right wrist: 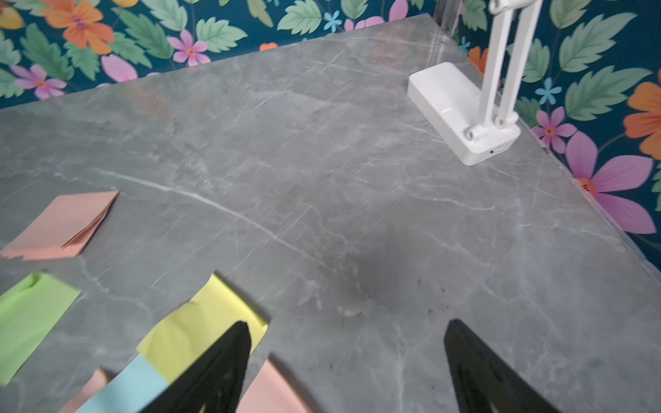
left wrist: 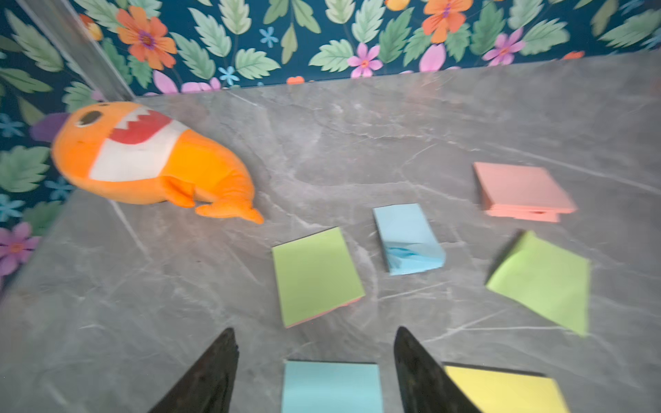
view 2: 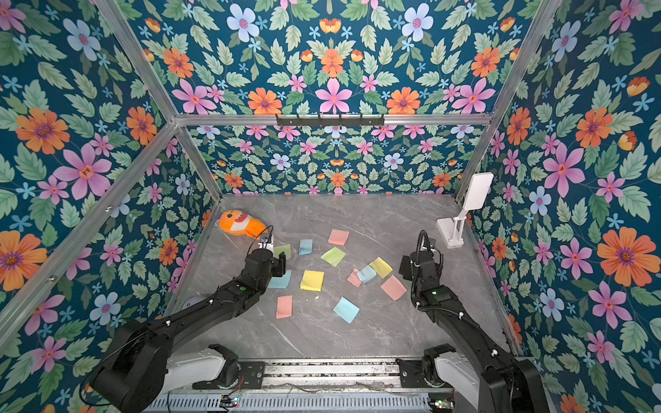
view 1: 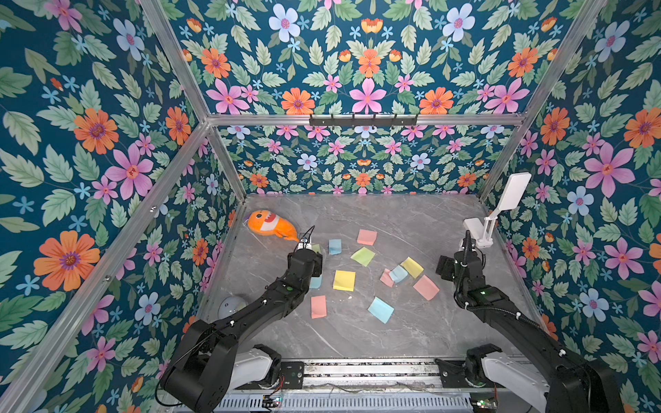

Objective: Tear off pages from different memo pads
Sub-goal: Reset both arms

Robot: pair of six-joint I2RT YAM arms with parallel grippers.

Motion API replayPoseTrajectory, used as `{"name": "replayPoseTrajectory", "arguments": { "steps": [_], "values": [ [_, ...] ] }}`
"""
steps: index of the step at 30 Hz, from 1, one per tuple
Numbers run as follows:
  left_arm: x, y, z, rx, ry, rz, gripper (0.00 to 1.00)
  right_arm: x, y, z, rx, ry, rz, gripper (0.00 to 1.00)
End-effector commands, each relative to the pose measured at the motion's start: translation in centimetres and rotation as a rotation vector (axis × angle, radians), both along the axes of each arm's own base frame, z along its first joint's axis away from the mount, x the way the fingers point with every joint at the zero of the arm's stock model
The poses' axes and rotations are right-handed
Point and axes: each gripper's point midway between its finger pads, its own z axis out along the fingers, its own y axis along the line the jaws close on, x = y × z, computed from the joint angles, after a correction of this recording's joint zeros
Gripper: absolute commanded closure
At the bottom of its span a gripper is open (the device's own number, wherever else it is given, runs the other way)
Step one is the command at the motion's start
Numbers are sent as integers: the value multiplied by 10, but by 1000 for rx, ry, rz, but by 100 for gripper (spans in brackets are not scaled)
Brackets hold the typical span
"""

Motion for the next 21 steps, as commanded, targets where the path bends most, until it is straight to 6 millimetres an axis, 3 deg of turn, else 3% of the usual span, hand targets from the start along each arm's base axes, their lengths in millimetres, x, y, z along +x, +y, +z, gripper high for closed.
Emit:
{"name": "replayPoseTrajectory", "arguments": {
  "steps": [1,5,11,17,21],
  "values": [
    [5,33,16,178,-90,128,22,17,-16,21,-13,-108,-88,13],
    [8,67,25,239,-162,239,11,18,-32,25,-73,-111,-131,13],
    [5,126,7,144,-243,386,8,14,-47,9,-122,-93,-168,13],
    [26,121,0,41,-297,269,8,20,-54,-20,-110,-67,-194,12],
    [41,122,-6,22,-293,248,8,36,-49,-15,-137,-114,-142,12]
  ]
}}
